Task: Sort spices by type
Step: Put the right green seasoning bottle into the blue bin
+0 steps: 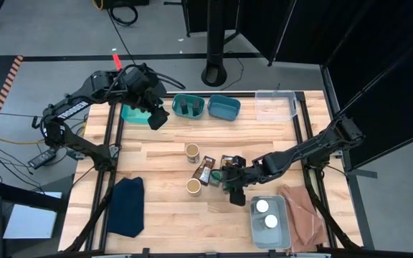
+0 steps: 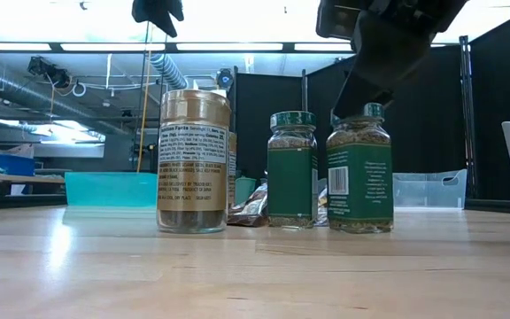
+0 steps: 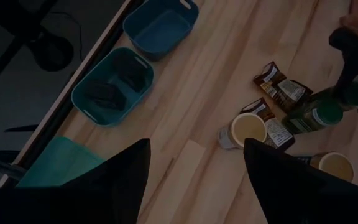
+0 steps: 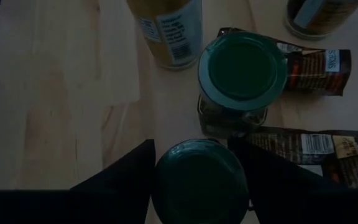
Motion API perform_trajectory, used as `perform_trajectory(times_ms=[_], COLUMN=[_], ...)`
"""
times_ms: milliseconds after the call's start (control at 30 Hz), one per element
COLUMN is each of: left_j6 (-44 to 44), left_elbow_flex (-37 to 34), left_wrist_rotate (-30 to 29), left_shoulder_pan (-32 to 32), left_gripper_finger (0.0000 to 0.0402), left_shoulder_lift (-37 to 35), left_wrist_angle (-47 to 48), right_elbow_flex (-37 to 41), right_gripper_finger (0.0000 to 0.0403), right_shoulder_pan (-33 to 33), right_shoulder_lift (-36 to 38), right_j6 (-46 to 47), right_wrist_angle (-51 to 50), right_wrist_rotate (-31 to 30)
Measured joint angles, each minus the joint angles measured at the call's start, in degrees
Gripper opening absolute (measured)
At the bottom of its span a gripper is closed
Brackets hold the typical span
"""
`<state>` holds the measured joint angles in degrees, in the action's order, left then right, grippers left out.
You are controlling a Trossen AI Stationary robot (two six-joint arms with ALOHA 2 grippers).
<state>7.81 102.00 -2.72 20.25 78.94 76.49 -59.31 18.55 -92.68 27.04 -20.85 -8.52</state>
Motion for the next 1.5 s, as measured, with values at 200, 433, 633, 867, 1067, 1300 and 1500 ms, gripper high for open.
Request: perform_trajectory(times_ms=[200, 433, 633, 867, 1067, 1300, 1500], left_j6=[0.0, 0.0, -0.41, -1.66, -2.41, -2.91, -3.19], left_elbow_flex=[0.0, 0.0, 0.0, 0.0, 0.02, 0.02, 0.02], left_wrist_rotate=[0.0, -0.02, 0.0, 0.62, 0.67, 0.63, -0.28], left_shoulder_pan=[0.0, 0.0, 0.0, 0.0, -0.02, 0.0, 0.0], left_gripper_finger=[0.0264, 0.0264, 0.0264, 0.0264, 0.0264, 0.0264, 0.0264], left_shoulder_lift=[0.0, 0.0, 0.0, -0.35, -1.23, -1.84, -1.88], left_wrist_angle=[0.07, 0.13, 0.17, 0.15, 0.11, 0.09, 0.04], right_elbow_flex=[1.3, 0.12, -2.64, -3.49, -3.56, -3.6, -3.6], right_gripper_finger=[0.021, 0.0209, 0.0209, 0.0209, 0.0209, 0.0209, 0.0209], right_shoulder_pan=[0.02, 0.11, -0.15, -2.93, -10.52, -25.64, -36.78], right_shoulder_lift=[0.33, 0.13, 2.61, 11.75, 19.5, 19.71, 13.21], right_j6=[4.57, 8.67, 10.52, 10.54, 7.36, -2.38, -9.5], right_wrist_angle=[-0.04, -1.45, -4.82, -9.76, -13.93, -12.06, -1.79], right_wrist_rotate=[-3.03, -4.31, -3.73, -6.09, -10.62, -7.98, 0.93])
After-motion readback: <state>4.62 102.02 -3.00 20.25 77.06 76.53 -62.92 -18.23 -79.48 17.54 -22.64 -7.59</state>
